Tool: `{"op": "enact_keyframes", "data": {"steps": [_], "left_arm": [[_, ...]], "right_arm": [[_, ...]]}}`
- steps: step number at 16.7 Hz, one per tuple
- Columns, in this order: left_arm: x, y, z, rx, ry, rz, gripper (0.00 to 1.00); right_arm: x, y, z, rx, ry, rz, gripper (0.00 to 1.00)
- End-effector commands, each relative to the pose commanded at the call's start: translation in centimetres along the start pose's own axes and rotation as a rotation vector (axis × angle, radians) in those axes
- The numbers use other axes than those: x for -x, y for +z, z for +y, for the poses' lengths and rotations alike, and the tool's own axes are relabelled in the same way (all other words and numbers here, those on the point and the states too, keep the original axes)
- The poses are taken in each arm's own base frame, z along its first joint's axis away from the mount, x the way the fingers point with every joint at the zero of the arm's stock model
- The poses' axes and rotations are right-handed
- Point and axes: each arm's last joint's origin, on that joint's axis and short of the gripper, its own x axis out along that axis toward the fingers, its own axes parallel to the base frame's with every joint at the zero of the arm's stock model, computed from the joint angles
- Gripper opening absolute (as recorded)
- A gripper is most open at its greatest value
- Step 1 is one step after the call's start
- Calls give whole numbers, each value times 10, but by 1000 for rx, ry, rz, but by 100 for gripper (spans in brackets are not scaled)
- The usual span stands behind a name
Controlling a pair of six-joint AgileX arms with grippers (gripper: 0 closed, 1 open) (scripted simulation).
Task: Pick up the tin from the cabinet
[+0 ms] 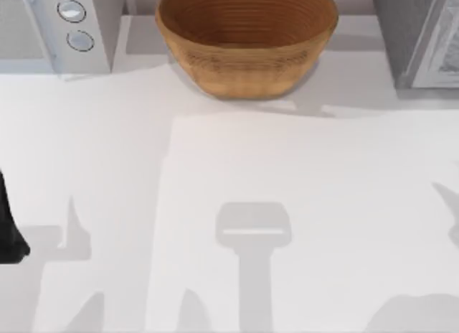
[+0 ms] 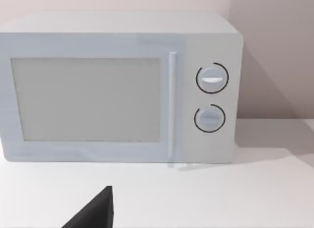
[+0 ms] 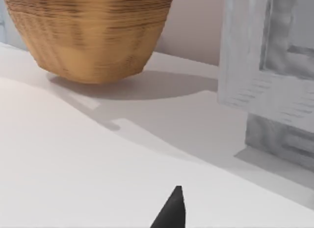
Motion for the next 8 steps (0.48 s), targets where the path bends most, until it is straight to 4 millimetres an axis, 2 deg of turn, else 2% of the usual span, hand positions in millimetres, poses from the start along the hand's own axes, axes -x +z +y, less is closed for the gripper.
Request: {"op": "enact_keyframes", "data": {"steps": [2,8], "left_arm": [[0,0,0,0,0,0,100],[0,0,0,0,0,0,100]], "right_arm": [[0,0,0,0,0,0,98],[0,0,0,0,0,0,100]]}}
